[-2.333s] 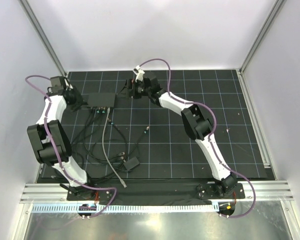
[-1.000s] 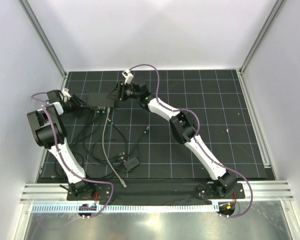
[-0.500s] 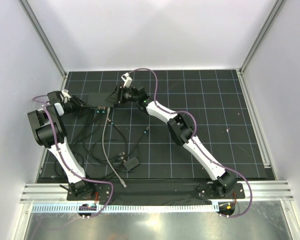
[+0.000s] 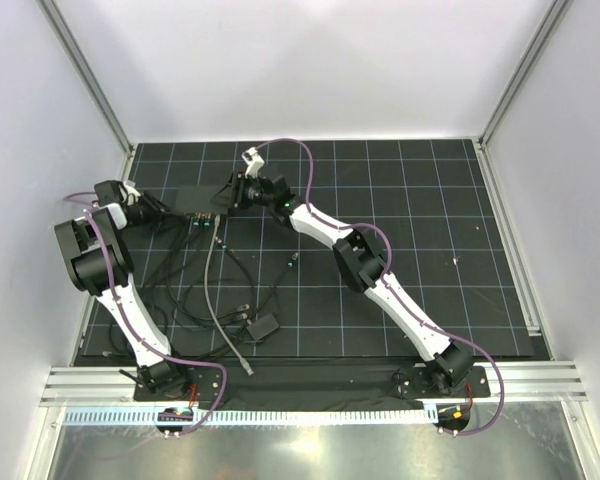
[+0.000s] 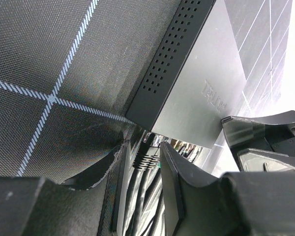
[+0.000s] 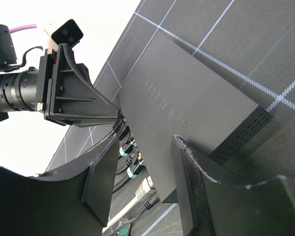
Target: Pull the plug from the switch port
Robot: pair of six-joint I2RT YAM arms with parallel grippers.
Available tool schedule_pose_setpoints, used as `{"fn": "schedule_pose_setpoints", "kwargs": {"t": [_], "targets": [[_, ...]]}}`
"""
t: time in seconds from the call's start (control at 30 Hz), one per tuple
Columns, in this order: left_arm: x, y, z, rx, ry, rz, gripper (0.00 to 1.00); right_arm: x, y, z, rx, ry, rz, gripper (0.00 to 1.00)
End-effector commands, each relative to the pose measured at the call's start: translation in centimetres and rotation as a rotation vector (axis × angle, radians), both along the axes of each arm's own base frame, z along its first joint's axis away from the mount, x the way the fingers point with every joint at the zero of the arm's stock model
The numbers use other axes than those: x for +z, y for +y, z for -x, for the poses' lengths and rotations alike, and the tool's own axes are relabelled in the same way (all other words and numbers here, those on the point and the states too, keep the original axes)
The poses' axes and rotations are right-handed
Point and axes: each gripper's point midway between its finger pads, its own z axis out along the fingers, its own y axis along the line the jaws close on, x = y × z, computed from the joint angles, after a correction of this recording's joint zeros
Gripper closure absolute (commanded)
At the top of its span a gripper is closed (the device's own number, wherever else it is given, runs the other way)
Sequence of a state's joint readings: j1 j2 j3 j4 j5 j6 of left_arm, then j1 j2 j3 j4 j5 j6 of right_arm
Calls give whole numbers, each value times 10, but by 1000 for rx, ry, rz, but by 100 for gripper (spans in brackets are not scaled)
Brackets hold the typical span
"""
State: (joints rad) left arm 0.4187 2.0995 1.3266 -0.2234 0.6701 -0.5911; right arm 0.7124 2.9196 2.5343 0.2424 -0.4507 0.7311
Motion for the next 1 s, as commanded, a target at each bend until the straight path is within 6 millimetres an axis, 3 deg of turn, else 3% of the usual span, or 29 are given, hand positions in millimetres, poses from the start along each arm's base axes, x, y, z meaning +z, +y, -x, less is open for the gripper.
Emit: {"fn": "schedule_pose_setpoints", "kwargs": {"t": [0.0, 0.33, 0.77, 0.9, 0.97], "targets": [[-21, 7, 9, 31, 80, -18, 64, 9, 2, -3, -24, -16, -3, 46], [-24, -3, 4, 44, 53, 38, 61, 7, 2, -3, -26, -14, -1, 46], [-45, -16, 6, 51, 130, -20, 68, 8, 1, -3, -24, -16, 0, 47], [-52, -11, 9, 60, 162, -48, 69, 8, 2, -2, -22, -17, 1, 47], [-55, -9, 11, 64, 187, -54, 75, 8, 1, -3, -25, -14, 4, 47]]}}
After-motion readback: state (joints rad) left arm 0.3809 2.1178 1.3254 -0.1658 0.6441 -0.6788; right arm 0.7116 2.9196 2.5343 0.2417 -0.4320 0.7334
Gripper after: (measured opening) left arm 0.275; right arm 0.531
